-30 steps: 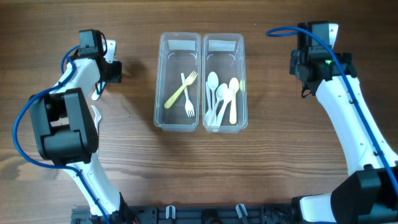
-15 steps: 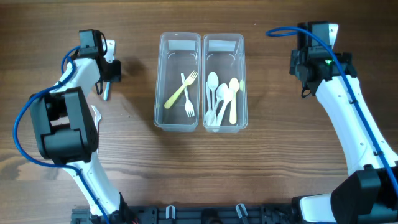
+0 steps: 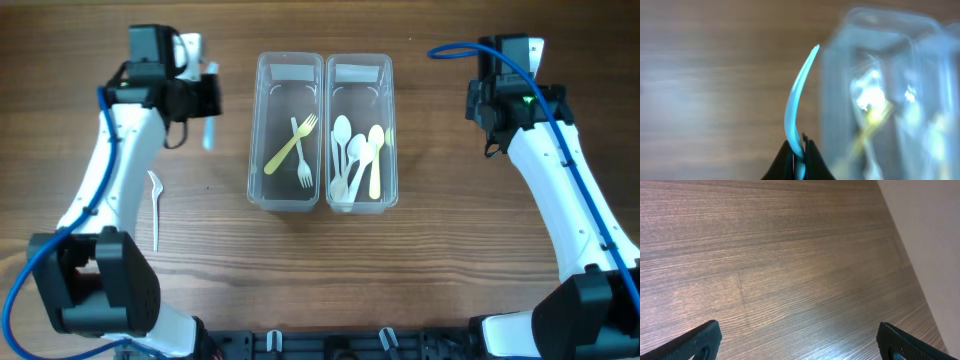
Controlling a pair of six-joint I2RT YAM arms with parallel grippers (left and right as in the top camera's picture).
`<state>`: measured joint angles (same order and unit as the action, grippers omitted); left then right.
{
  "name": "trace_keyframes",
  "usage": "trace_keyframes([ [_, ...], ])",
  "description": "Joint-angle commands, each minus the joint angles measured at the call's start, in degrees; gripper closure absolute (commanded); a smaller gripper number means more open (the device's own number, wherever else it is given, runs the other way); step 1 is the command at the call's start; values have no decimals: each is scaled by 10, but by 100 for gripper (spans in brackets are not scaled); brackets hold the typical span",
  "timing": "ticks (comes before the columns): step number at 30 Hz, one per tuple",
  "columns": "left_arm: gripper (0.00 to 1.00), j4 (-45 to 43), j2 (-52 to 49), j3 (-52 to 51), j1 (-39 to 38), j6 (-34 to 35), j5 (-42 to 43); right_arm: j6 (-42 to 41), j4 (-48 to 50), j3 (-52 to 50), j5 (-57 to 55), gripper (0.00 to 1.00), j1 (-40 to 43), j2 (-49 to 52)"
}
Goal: Pack container
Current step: 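Carry the light blue fork into the left container and release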
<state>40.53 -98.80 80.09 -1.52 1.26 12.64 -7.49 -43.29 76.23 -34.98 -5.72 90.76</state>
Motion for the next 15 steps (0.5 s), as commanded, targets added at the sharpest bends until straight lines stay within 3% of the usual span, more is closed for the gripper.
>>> trace_keyframes([
  [1, 96, 28, 0, -3, -62, 25, 60, 0, 2, -1, -10, 0, 2, 3],
  [6, 96, 36, -15, -3, -165, 59, 52, 0, 2, -1, -10, 0, 2, 3],
  [11, 95, 25, -15, -3, -191, 97, -1, 0, 2, -1, -10, 0, 2, 3],
  [12, 80, 17, -15, -3, -191, 97, -1, 0, 2, -1, -10, 0, 2, 3],
  [14, 65, -6, -14, -3, -189, 97, -1, 0, 2, -1, -10, 0, 2, 3],
  [15, 42, -17, -12, -2, -185, 97, -1, 0, 2, -1, -10, 0, 2, 3],
])
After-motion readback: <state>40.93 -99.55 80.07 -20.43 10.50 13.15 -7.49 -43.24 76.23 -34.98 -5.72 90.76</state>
